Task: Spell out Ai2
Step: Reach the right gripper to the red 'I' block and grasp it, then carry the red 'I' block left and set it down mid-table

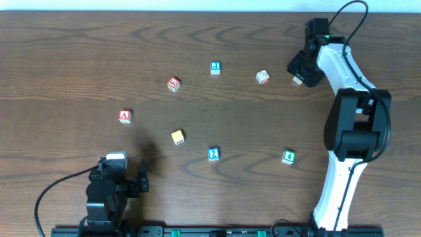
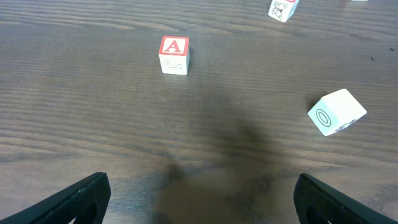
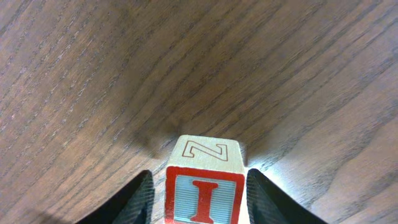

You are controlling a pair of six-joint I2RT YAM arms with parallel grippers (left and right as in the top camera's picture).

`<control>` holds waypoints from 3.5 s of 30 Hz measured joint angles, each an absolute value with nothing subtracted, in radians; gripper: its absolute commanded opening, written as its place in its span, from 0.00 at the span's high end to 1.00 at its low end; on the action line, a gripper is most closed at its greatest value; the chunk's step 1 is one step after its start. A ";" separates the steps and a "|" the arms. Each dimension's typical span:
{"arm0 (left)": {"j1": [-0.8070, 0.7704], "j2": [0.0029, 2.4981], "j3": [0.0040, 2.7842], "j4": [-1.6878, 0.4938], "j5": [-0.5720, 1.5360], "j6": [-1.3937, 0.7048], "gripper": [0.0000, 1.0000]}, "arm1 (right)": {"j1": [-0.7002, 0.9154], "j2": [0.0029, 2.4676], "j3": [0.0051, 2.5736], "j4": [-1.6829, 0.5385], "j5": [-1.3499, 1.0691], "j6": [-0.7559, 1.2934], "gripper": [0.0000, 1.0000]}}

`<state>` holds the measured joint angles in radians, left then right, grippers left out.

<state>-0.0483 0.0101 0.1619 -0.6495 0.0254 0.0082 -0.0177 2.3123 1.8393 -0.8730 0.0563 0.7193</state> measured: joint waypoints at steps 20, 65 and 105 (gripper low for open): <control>-0.048 0.010 0.162 -0.649 0.025 0.008 0.05 | -0.018 2.312 1.847 -0.856 0.056 0.568 0.83; -0.048 0.010 0.162 -0.650 0.025 0.008 0.05 | 0.536 2.316 1.993 -1.107 -0.053 0.400 0.99; -0.048 0.010 0.162 -0.649 0.025 0.008 0.05 | 0.590 2.316 1.872 -1.024 0.044 0.577 0.65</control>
